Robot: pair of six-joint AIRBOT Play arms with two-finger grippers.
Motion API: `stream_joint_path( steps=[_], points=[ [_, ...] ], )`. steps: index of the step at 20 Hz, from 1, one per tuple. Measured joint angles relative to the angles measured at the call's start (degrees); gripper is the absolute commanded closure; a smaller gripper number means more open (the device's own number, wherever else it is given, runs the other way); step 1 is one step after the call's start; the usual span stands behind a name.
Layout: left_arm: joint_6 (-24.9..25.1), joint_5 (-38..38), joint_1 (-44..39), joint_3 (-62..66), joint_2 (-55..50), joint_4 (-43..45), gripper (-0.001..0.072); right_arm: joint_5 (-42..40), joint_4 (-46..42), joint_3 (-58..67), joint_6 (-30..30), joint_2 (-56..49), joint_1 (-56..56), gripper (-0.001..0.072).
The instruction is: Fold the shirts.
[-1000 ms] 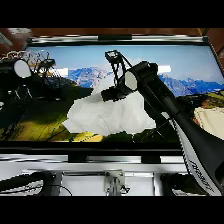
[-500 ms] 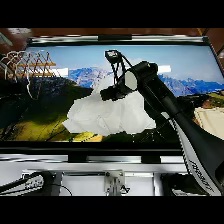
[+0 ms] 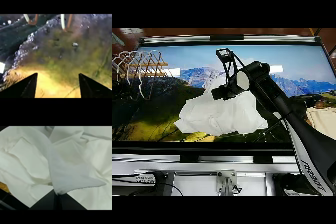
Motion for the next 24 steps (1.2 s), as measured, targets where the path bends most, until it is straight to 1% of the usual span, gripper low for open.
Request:
stream_joint_path(
  steps=[3,8,14,20,21,24],
  points=[
    [0.0,2.6,0.2,3.7,-5.6,-0.1,0.0084,-0.1,0.2,0.0,1.0,0.0,0.0,0.0639],
    [2.5,4.7,0.0,6.6,-12.8,-2.9,0.0085,-0.3,0.8,0.0,1.4,0.0,0.0,0.0639],
    [5.4,8.3,0.0,7.8,-18.2,-5.9,0.0096,-0.3,1.4,0.0,1.9,0.0,0.0,0.0639],
    [8.1,9.7,-1.0,8.0,-21.6,-8.9,0.0114,-0.4,1.7,0.0,2.1,0.0,0.0,0.0639],
    [8.3,9.7,-1.1,8.0,-22.0,-9.0,0.0163,-0.4,1.9,0.0,2.4,0.0,0.0,0.0639],
    [8.7,9.7,-1.4,8.0,-22.7,-9.1,0.0176,-0.4,2.2,0.0,2.5,0.0,0.0,0.0639]
  ],
)
